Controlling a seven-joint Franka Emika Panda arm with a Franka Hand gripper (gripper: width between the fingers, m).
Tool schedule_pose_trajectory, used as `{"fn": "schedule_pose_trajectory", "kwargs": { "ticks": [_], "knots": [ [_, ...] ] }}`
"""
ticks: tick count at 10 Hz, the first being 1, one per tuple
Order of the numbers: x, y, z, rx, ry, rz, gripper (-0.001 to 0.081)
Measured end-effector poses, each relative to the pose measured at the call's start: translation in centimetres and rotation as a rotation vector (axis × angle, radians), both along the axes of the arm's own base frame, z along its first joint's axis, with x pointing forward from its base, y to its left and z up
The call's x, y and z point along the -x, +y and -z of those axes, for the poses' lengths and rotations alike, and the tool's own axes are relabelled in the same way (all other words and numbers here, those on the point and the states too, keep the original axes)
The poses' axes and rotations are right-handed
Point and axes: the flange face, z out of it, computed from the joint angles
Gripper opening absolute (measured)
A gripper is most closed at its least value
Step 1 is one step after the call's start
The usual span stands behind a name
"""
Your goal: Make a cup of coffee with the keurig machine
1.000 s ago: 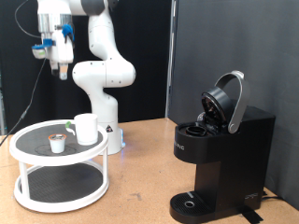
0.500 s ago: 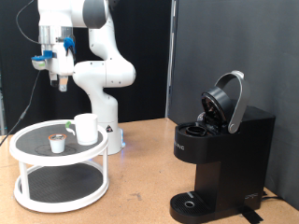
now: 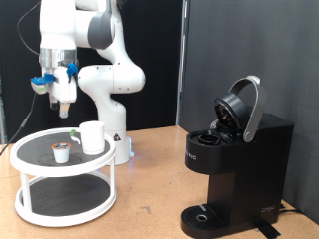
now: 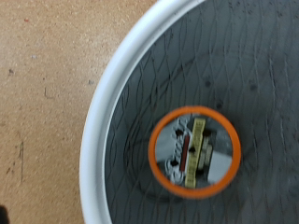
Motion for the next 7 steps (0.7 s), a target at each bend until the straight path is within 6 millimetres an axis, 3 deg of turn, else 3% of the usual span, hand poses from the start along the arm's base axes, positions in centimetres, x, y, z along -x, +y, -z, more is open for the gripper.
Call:
{"fn": "schedule_pose_trajectory", "kwargs": {
  "ticks": [7],
  "knots": [
    [0.3,1.1,6.1,0.008,0.005,-0.046,0.0734]
  ]
}}
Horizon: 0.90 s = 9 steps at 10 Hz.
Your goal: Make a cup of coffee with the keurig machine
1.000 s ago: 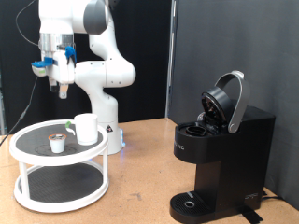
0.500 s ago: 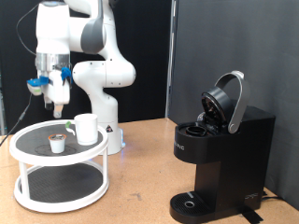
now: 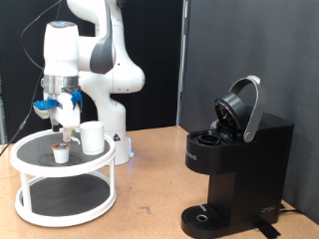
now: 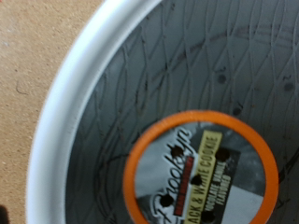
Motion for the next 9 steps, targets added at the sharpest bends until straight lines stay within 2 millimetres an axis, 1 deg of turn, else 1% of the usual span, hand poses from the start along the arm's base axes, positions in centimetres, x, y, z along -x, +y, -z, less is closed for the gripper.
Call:
{"fn": "schedule_pose_trajectory", "kwargs": {
  "ticks": [4,9],
  "knots": [
    [0.7,0.5,1.5,0.016,0.000,-0.023,0.0734],
    [1.0,-0.1,1.9,0.031,-0.015,-0.015,0.0734]
  ]
}}
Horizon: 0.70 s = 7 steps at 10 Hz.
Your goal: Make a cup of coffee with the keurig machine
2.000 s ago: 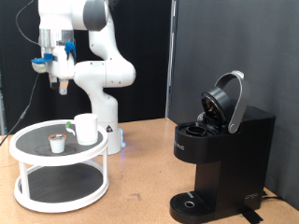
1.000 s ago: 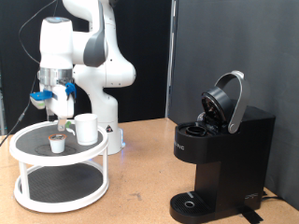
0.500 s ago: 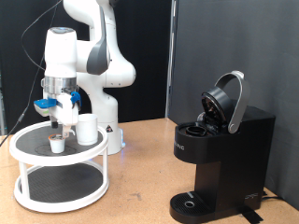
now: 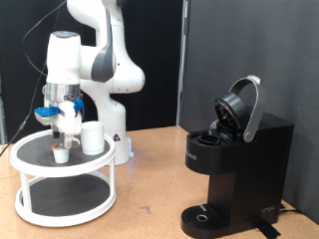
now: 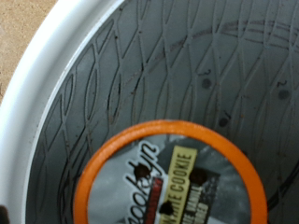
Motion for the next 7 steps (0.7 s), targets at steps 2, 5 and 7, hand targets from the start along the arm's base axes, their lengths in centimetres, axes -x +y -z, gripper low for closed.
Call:
{"fn": "schedule_pose_trajectory", "kwargs": {
  "ticks": [2,5,7],
  "knots": [
    [-0.2,-0.1,0.8,0.017,0.009,0.002,0.0734],
    [-0.6,-0.1,2.1,0.031,0.016,-0.002,0.0734],
    [-0.7,-0.1,2.6,0.031,0.021,-0.003,0.0734]
  ]
}}
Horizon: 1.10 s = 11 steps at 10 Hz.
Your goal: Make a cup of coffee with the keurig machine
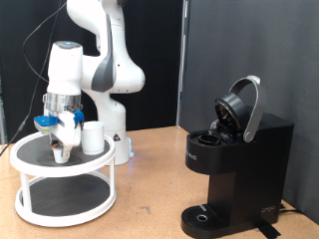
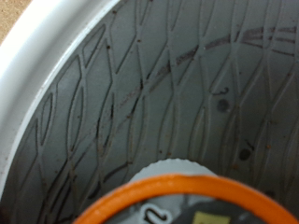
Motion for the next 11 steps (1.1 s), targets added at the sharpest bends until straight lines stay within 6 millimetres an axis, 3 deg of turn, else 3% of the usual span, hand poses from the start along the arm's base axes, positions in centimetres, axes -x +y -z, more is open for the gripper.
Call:
{"fn": "schedule_pose_trajectory", "kwargs": {
  "ticks": [1,2,3,4,5,6,9,11],
  "knots": [
    [0.0,0.0,0.0,-0.001,0.000,0.002,0.0734],
    [0.0,0.0,0.0,-0.005,-0.001,0.004,0.0635],
    [0.0,-0.1,0.0,-0.007,-0.002,0.005,0.0635],
    [0.1,-0.1,0.1,-0.008,-0.002,0.006,0.0449],
    [0.1,-0.1,0.1,-0.010,-0.003,0.008,0.0449],
    [0.1,-0.1,0.0,-0.013,-0.004,0.010,0.0339],
    [0.2,-0.6,-0.7,-0.054,-0.005,0.003,0.0339],
    [0.2,-1.2,-2.4,-0.083,-0.002,0.012,0.0339]
  ]
}}
